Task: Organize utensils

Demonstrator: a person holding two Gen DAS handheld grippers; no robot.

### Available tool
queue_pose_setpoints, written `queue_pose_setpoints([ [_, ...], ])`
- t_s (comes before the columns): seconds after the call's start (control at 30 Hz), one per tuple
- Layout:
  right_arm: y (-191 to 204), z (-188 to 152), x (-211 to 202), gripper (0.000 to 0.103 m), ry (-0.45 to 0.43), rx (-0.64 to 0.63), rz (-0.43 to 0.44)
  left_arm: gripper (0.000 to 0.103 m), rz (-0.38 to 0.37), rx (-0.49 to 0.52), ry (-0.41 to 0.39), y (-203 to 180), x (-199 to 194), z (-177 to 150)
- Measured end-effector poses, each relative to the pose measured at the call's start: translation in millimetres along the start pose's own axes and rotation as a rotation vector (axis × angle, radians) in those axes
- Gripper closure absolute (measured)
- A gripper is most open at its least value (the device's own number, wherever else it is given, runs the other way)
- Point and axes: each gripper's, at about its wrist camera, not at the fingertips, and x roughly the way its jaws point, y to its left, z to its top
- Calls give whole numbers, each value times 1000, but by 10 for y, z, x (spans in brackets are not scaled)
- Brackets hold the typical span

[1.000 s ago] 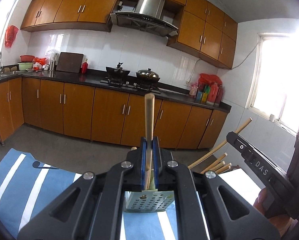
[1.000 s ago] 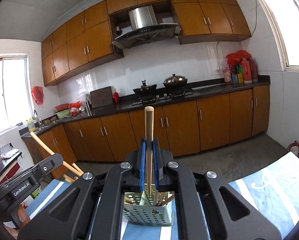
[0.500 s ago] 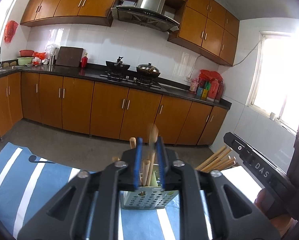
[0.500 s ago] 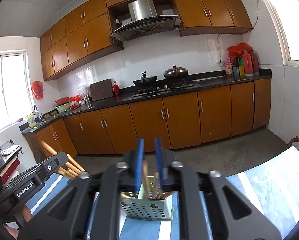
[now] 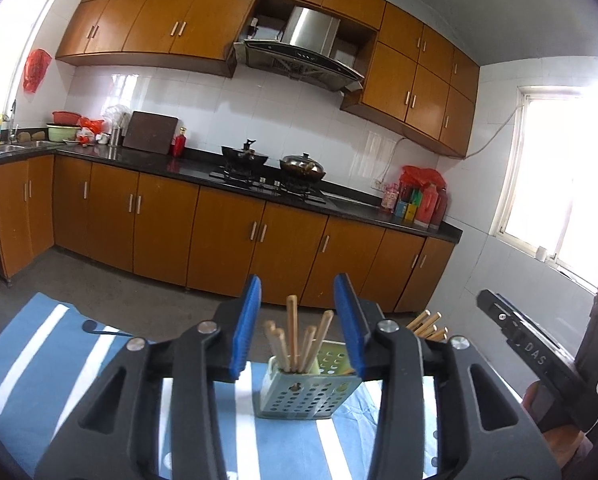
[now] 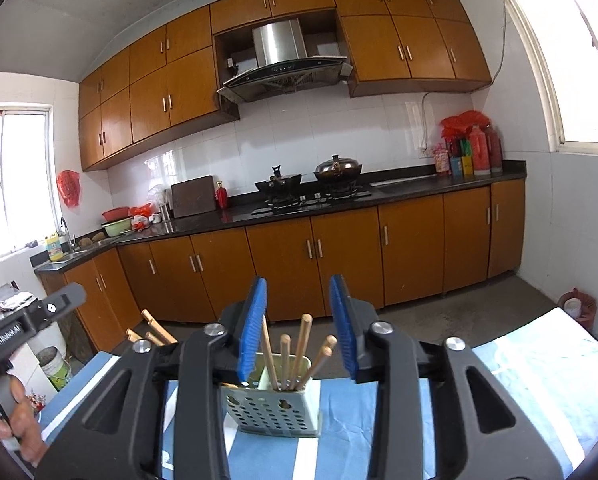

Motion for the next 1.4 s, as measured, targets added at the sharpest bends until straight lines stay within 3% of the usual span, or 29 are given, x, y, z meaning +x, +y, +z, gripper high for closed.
queue_pose_setpoints([
  [0.07, 7, -16, -98, 62, -9, -9, -6, 54, 14, 3, -1, 50, -117, -35],
  [0.37, 145, -265, -681, 21, -56, -60, -2, 11, 55, 58, 7, 198, -644, -357],
  [0.43, 195, -341, -776, 13, -65, -87, -12, 6, 67, 82, 1, 204, -784, -482],
  [0.6, 291, -544, -930, 2, -57, -125, -40, 4, 120, 146, 0, 189, -1003, -767],
  [0.9, 402, -1085, -1080, 2, -9, -192, -128, 4, 213, 246, 19, 128, -1241, -1316],
  [1.1, 391, -1388, -1136, 2, 53, -176, -140, 4, 219, 214, 72, 172, -1245, -1588],
  [1.4, 403, -1715, -1185, 2, 124, -165, -136, 4, 242, 207, 89, 206, -1349, -1845],
])
